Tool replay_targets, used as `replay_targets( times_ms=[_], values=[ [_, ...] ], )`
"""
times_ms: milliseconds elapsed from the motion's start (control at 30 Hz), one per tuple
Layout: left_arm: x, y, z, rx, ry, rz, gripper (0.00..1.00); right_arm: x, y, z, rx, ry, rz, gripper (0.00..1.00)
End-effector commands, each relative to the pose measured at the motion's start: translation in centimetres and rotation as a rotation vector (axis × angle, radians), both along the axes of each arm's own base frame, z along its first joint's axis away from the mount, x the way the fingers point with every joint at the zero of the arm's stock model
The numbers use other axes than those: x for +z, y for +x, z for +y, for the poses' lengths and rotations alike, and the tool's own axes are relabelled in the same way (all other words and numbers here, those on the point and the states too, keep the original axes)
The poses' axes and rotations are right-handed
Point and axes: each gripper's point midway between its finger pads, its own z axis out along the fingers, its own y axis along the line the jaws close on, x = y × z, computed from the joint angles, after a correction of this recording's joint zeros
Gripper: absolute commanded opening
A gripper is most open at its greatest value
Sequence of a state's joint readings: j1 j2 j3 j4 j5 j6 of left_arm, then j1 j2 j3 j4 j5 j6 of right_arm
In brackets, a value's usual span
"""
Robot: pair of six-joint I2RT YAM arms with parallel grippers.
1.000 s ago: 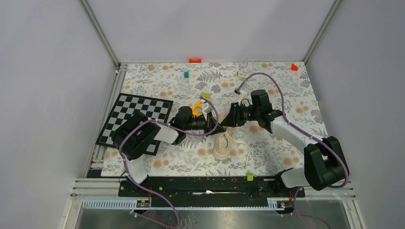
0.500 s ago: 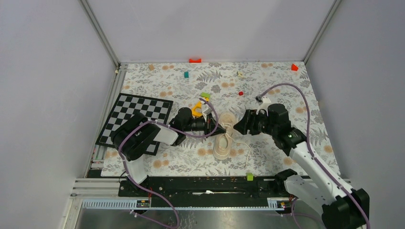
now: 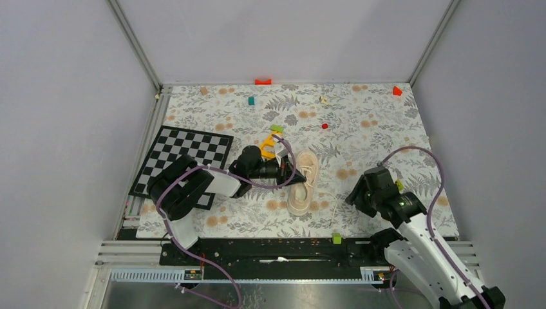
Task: Tie the shoes
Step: Wrap the shoelace around the shoelace.
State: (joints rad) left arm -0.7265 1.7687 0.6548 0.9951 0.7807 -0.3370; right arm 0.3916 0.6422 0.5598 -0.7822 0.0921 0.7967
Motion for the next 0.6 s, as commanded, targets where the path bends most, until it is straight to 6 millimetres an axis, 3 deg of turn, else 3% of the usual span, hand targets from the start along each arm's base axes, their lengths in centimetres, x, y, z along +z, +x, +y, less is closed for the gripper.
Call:
replay_targets(
  times_ms=[0, 167, 467, 567],
  values=[
    [3.2, 0.4, -1.0, -0.012, -0.064, -0.109, 0.0, -3.7, -2.6, -0.1, -0.117, 0.021, 0.202, 0.54],
    [2.8, 0.7, -1.1, -0.009, -0.041, -0.111, 0.0, -4.9, -0.8, 1.3, -0.007, 0.031, 0.164, 0.56],
    [2.7, 0.6, -1.1, -0.012, -0.038, -0.119, 0.0, -7.0, 0.4, 4.8, 0.117, -0.001, 0.185, 0.63],
    [2.9, 0.4, -1.1, -0.028, -0.042, -0.12, 0.0, -8.6, 0.3, 4.4, 0.077, -0.045, 0.242, 0.56]
  ],
)
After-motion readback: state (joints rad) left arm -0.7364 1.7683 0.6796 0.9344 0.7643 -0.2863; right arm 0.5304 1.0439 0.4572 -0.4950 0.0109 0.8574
